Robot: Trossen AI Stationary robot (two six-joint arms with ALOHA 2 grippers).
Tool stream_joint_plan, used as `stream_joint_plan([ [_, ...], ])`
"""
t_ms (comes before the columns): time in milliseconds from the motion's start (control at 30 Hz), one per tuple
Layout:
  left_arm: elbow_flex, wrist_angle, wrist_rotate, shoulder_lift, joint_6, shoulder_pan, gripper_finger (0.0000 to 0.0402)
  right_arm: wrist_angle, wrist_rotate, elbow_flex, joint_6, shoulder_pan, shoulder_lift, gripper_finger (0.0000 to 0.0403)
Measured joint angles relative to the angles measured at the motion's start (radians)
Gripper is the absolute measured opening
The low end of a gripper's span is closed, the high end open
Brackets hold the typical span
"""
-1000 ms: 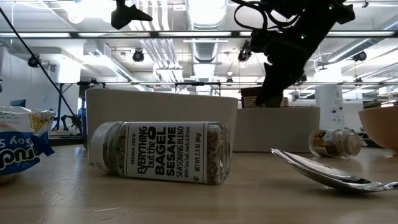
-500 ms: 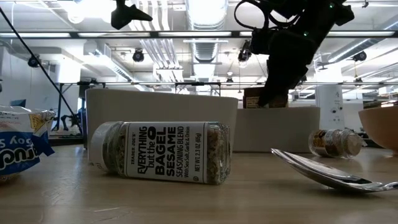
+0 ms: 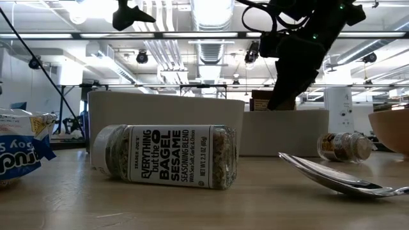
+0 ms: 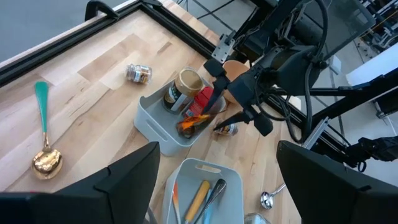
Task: Pick & Place Food Item
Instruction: Put the orange seasoning pack into the top gray bin, then put the bottom brown seasoning bottle into the top gray bin
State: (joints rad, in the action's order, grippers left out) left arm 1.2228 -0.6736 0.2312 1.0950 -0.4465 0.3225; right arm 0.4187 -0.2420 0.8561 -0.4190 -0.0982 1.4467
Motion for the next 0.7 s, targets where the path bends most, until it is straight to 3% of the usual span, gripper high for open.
stream_joint_plan([
  [333,0.0,-0.006,-0.001,0.0,0.0,0.0,0.0329,0.022,-0.024,0.073,-0.001,0.0,-0.001,0.0199],
  [700,0.0,-0.035,-0.003,0.0,0.005,0.001,0.0329,0.414,-0.178,0.333,-0.175,-0.023,-0.003,0.0199],
])
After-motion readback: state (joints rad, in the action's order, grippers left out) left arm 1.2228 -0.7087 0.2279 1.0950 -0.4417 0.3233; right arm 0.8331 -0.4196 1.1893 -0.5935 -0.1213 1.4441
